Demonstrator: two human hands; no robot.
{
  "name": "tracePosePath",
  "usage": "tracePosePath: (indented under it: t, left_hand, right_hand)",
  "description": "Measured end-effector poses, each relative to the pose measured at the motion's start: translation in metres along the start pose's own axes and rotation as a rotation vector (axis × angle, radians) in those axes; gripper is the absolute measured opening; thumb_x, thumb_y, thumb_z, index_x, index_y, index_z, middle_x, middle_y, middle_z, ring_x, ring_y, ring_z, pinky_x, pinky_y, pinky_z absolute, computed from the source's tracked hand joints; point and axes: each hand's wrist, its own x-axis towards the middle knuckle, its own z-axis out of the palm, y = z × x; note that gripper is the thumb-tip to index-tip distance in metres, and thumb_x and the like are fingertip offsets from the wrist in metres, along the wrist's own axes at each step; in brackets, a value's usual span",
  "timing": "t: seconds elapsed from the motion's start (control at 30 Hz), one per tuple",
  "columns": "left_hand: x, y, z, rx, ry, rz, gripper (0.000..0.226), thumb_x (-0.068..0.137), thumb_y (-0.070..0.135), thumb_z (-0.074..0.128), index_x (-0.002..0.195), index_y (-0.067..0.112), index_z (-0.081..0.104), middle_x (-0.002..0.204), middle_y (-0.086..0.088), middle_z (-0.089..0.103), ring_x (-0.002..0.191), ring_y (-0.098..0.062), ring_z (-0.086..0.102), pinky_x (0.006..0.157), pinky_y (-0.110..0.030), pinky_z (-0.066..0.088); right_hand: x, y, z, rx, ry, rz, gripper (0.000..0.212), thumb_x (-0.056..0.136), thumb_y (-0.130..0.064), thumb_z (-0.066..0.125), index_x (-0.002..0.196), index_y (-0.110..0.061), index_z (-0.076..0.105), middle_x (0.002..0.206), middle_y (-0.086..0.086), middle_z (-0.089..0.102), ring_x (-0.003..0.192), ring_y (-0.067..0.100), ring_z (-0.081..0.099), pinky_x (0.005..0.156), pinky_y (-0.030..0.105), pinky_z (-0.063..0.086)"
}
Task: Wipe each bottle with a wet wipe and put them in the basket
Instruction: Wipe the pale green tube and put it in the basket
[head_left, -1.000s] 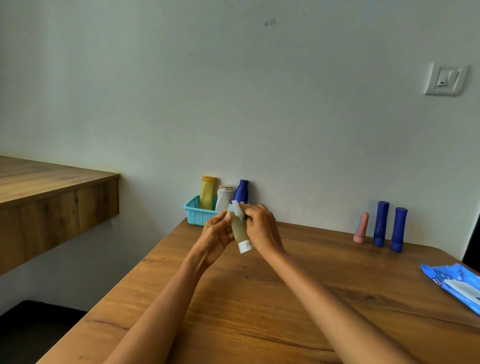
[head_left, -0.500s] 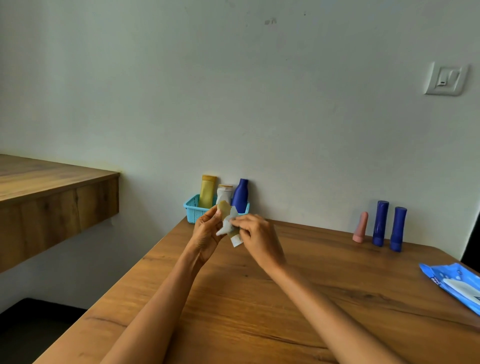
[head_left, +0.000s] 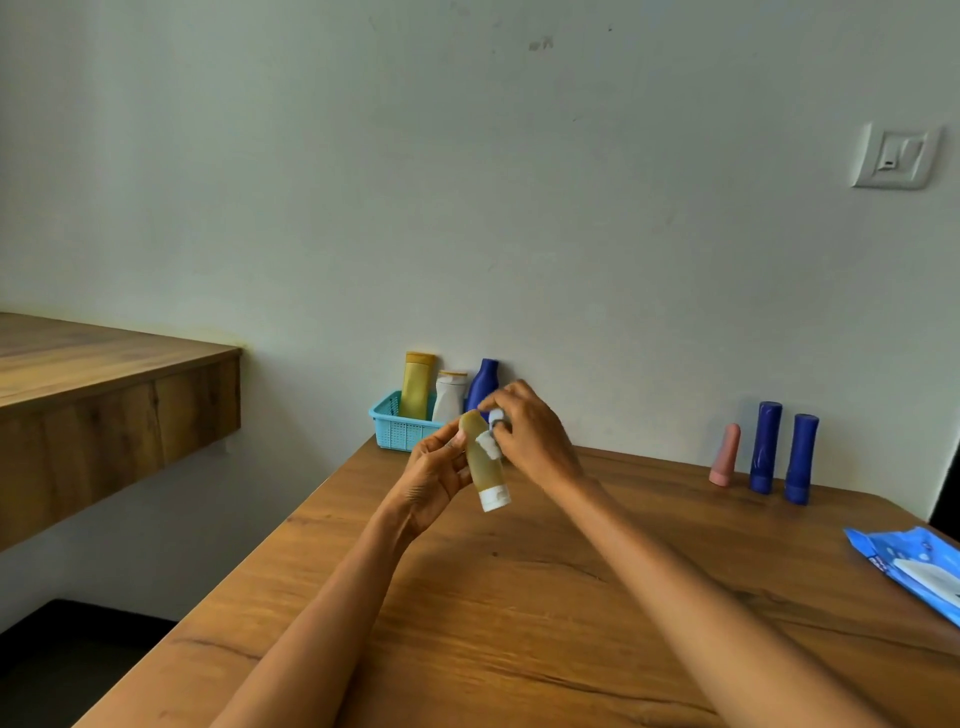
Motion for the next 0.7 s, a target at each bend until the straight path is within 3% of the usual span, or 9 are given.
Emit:
tracePosePath:
  t: [0.07, 0.17, 0.27, 0.37, 0.43, 0.5, 0.6, 0.7]
  left_hand:
    - [0.0, -0.001, 0.002, 0.008, -0.015, -0.003, 0.033, 0.087, 0.016, 0.054, 0.119, 0.012, 0.06, 0.103, -0.008, 0.072, 0.094, -0.02, 0.07, 0.073, -0.034, 0.057]
    - [0.0, -0.003, 0.005, 0.028, -0.024, -0.005, 0.034, 0.087, 0.016, 0.055, 0.121, 0.011, 0.059, 0.105, -0.009, 0.071, 0.095, -0.021, 0.069, 0.074, -0.034, 0.057]
    - [0.001, -0.004, 0.006, 0.027, -0.018, 0.014, 0.034, 0.087, 0.017, 0.056, 0.12, 0.01, 0.06, 0.104, -0.009, 0.071, 0.094, -0.021, 0.069, 0.074, -0.034, 0.057]
    - [0.002, 0.0, 0.005, -0.003, 0.006, 0.049, 0.033, 0.086, 0.018, 0.056, 0.118, 0.011, 0.061, 0.104, -0.009, 0.071, 0.095, -0.019, 0.069, 0.074, -0.033, 0.058]
    - [0.002, 0.001, 0.004, -0.004, 0.018, 0.058, 0.033, 0.084, 0.018, 0.057, 0.117, 0.012, 0.061, 0.102, -0.009, 0.072, 0.093, -0.019, 0.069, 0.074, -0.033, 0.058]
    - [0.001, 0.003, 0.002, -0.017, 0.04, 0.073, 0.033, 0.083, 0.017, 0.056, 0.115, 0.011, 0.061, 0.099, -0.008, 0.072, 0.09, -0.018, 0.07, 0.072, -0.032, 0.058]
    - [0.0, 0.005, -0.001, -0.057, 0.072, 0.103, 0.031, 0.08, 0.014, 0.056, 0.111, 0.01, 0.062, 0.095, -0.008, 0.073, 0.085, -0.017, 0.07, 0.069, -0.03, 0.059]
    - [0.0, 0.006, 0.0, -0.054, 0.054, 0.094, 0.029, 0.081, 0.015, 0.055, 0.109, 0.01, 0.062, 0.093, -0.008, 0.073, 0.083, -0.017, 0.071, 0.07, -0.031, 0.059]
  right_hand:
    - [0.003, -0.005, 0.006, 0.169, 0.149, 0.112, 0.022, 0.086, -0.005, 0.06, 0.107, -0.009, 0.059, 0.113, 0.007, 0.055, 0.097, 0.018, 0.057, 0.079, 0.028, 0.051]
    - [-0.001, -0.01, 0.013, 0.374, 0.305, 0.277, 0.013, 0.085, -0.018, 0.066, 0.095, -0.01, 0.063, 0.097, 0.005, 0.067, 0.085, 0.015, 0.062, 0.067, 0.016, 0.049]
    - [-0.008, -0.011, 0.018, 0.424, 0.241, 0.261, 0.018, 0.085, -0.027, 0.066, 0.095, -0.012, 0.07, 0.096, 0.001, 0.071, 0.086, 0.013, 0.065, 0.063, 0.004, 0.041]
    - [-0.009, -0.012, 0.019, 0.478, 0.079, 0.208, 0.03, 0.087, -0.023, 0.064, 0.115, -0.012, 0.065, 0.125, 0.003, 0.061, 0.112, 0.013, 0.058, 0.083, 0.009, 0.041]
    - [-0.008, -0.012, 0.016, 0.472, 0.016, 0.191, 0.032, 0.089, -0.017, 0.06, 0.121, -0.012, 0.061, 0.133, 0.002, 0.055, 0.12, 0.013, 0.052, 0.086, 0.006, 0.038]
    - [-0.012, -0.013, 0.015, 0.382, 0.018, 0.12, 0.031, 0.09, -0.01, 0.059, 0.12, -0.013, 0.062, 0.128, 0.004, 0.059, 0.117, 0.014, 0.055, 0.086, 0.005, 0.038]
    - [-0.022, -0.017, 0.019, 0.26, 0.054, -0.004, 0.028, 0.088, -0.009, 0.06, 0.114, -0.018, 0.067, 0.112, 0.01, 0.065, 0.1, 0.017, 0.062, 0.084, 0.016, 0.047]
    - [-0.023, -0.022, 0.02, 0.268, 0.117, 0.03, 0.027, 0.088, -0.014, 0.062, 0.114, -0.019, 0.066, 0.106, 0.008, 0.066, 0.093, 0.016, 0.063, 0.075, 0.015, 0.047]
